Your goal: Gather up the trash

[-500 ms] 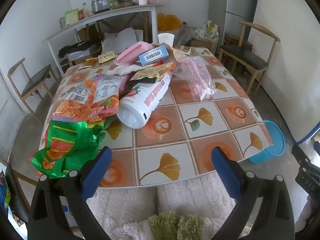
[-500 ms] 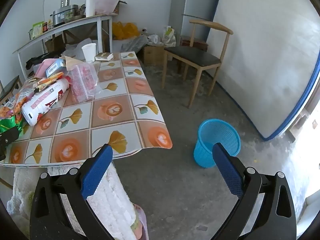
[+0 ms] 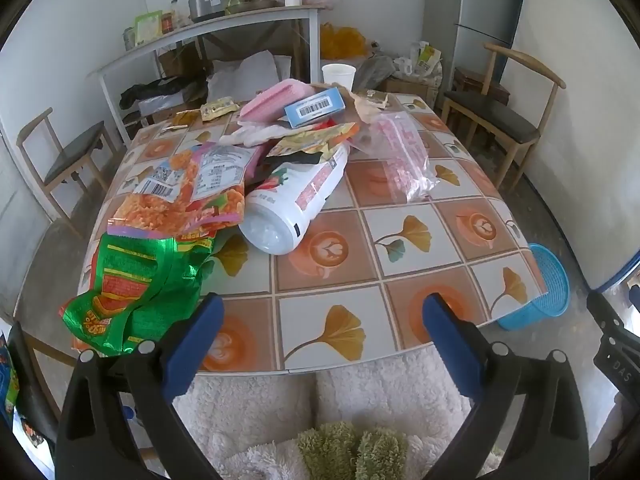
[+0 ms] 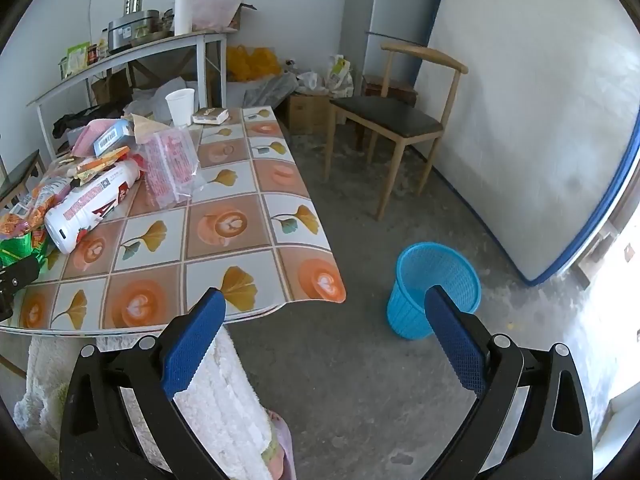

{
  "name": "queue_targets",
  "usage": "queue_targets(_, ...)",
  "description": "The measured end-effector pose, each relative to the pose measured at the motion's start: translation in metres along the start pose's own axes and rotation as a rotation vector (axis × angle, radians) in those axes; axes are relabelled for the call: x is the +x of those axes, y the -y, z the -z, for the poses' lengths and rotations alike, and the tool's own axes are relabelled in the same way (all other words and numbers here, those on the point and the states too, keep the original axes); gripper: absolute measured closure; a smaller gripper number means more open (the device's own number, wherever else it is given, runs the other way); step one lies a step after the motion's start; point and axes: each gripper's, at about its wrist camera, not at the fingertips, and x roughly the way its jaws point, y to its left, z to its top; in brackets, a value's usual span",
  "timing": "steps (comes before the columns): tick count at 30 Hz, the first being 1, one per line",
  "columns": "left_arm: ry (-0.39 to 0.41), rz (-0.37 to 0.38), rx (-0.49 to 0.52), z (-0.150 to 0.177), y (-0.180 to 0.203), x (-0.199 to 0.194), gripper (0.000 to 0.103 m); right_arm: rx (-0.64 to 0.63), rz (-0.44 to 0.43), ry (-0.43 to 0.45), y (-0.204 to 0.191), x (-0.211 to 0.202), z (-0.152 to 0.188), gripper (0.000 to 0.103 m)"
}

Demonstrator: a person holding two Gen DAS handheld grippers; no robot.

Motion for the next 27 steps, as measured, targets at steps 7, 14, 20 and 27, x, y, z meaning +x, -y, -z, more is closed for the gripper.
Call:
queue_targets(7,-0.003,0.001,-0.001,0.0018,-0.0033,0.0011,0.006,-0.002,-0.002,-0.002,-0.0053,0.0010,-0.0073,0.008)
queue_targets(14,-0.006,0.004,-0.004,0.0031,-0.0056,0.0024,0.006,-0.004,-0.001,0.001,-0.0055,0.0012,-0.0055,0.008)
queue_targets(20,-0.008,0.005,-0.005,0.0026,-0.0059,0.0025,0.006,-0.005,-0.002,0.001,-0.0050,0.0009,-0.0054,0.008)
queue_targets(27,-0.010,0.006,-0.008,0.0076,-0.0087,0.0056,0.006,-0.008,-0.003,0.004,-0.0054,-0.0002,-0.0020,0.008)
